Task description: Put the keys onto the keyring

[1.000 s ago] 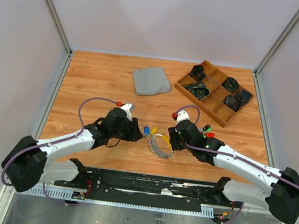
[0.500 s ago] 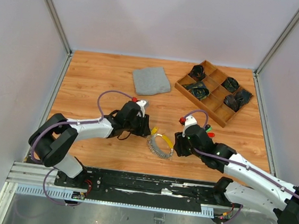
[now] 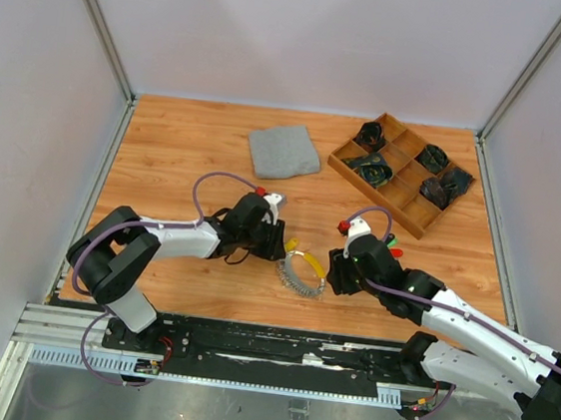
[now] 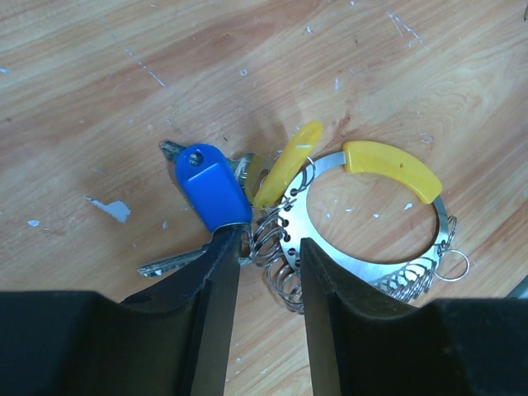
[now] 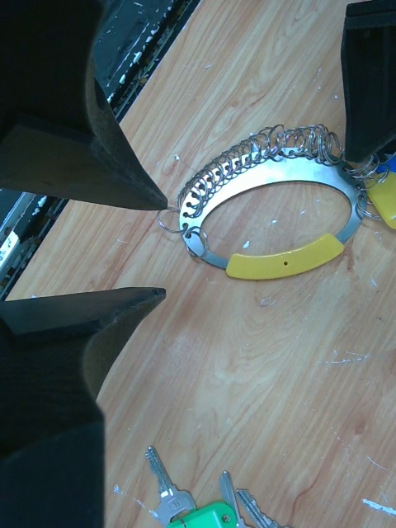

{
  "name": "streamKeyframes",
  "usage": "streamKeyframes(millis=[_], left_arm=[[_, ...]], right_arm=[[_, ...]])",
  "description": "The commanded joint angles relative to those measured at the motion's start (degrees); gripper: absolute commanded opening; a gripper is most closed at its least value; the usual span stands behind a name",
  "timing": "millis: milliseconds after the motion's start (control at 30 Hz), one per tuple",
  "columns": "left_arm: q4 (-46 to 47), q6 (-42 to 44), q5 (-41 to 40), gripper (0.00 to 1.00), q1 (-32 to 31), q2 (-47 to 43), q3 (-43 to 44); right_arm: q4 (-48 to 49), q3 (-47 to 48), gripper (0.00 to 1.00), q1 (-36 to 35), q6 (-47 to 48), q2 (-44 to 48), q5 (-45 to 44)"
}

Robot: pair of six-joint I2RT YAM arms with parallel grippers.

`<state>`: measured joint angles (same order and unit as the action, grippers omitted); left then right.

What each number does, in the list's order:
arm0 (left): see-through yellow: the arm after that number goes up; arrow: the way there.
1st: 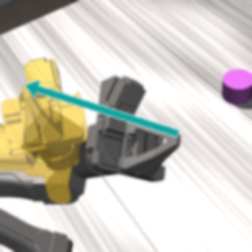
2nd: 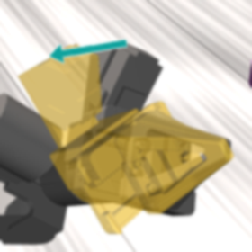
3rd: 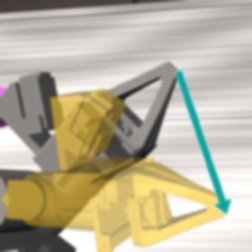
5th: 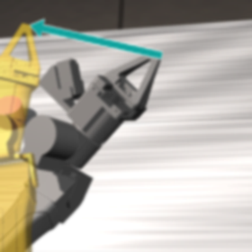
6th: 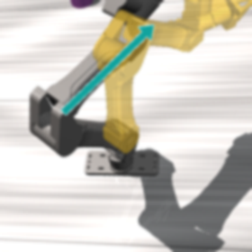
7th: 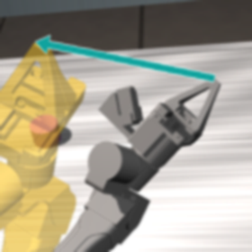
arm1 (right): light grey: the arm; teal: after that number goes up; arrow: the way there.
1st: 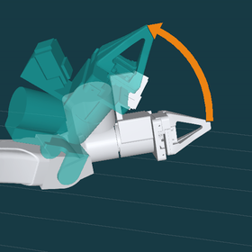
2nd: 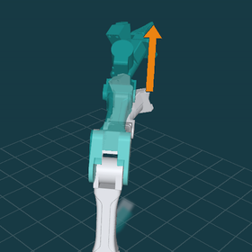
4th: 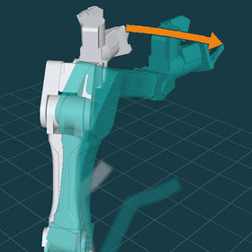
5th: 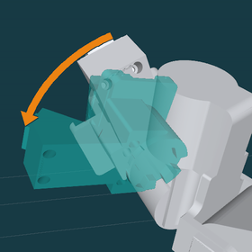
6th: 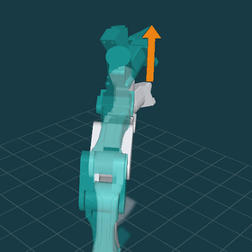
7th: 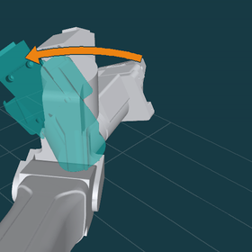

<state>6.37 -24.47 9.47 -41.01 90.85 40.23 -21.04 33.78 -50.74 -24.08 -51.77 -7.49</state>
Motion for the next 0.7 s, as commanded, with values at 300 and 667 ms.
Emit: streamKeyframes(millis=[300, 667], left_arm=[[1.5, 1.7, 2.4, 0.37, -1.3, -0.7, -0.4], [2.2, 2.6, 3.7, 0.13, -1.8, -1.6, -0.4]], right_arm=[[-0.8, -1.7, 0.44, 0.7, -1.7, 0.3, -0.2], [-0.6, -2.1, 0.44, 0.7, -1.8, 0.4, -0.2]])
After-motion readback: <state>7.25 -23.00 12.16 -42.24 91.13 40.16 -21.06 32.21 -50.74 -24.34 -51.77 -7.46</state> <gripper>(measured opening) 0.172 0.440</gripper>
